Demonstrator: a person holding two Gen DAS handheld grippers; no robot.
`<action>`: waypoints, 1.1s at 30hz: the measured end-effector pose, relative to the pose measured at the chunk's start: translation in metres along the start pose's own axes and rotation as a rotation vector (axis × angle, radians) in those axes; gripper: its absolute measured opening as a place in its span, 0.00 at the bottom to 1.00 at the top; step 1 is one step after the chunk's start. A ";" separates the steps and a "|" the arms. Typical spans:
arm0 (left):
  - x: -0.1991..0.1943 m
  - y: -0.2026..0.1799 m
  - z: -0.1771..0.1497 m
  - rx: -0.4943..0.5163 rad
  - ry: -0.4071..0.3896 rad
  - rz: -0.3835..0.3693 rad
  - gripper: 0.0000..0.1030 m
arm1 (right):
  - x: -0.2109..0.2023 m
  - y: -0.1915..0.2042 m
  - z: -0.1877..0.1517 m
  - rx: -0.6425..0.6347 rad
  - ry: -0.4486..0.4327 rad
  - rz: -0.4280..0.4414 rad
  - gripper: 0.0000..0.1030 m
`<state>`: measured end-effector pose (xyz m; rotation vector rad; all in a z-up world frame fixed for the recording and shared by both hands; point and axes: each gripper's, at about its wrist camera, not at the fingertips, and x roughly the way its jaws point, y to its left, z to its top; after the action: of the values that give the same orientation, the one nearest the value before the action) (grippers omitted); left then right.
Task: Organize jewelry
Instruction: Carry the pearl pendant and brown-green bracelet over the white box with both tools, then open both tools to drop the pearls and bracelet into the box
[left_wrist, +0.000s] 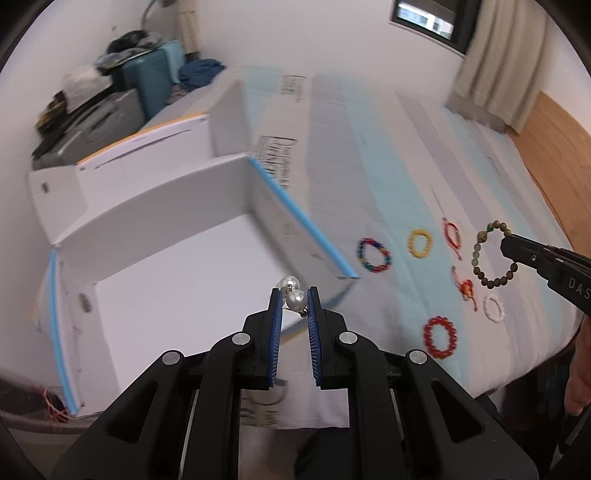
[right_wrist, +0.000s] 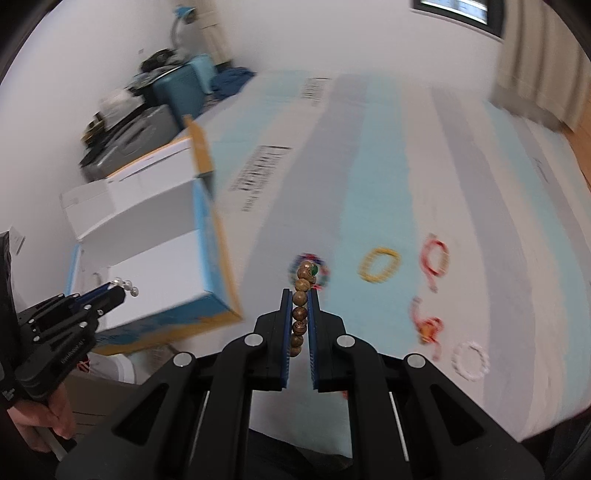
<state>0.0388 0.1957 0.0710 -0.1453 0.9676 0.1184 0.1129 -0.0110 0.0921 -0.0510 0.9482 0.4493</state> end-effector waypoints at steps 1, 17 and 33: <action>-0.003 0.010 0.000 -0.012 0.000 0.011 0.12 | 0.002 0.013 0.004 -0.017 0.000 0.009 0.07; 0.009 0.132 -0.015 -0.210 0.125 0.132 0.13 | 0.075 0.175 0.032 -0.218 0.136 0.131 0.07; 0.096 0.174 -0.029 -0.306 0.367 0.120 0.13 | 0.190 0.203 0.020 -0.260 0.417 0.070 0.07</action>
<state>0.0407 0.3651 -0.0362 -0.4007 1.3214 0.3596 0.1435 0.2446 -0.0160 -0.3594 1.2975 0.6396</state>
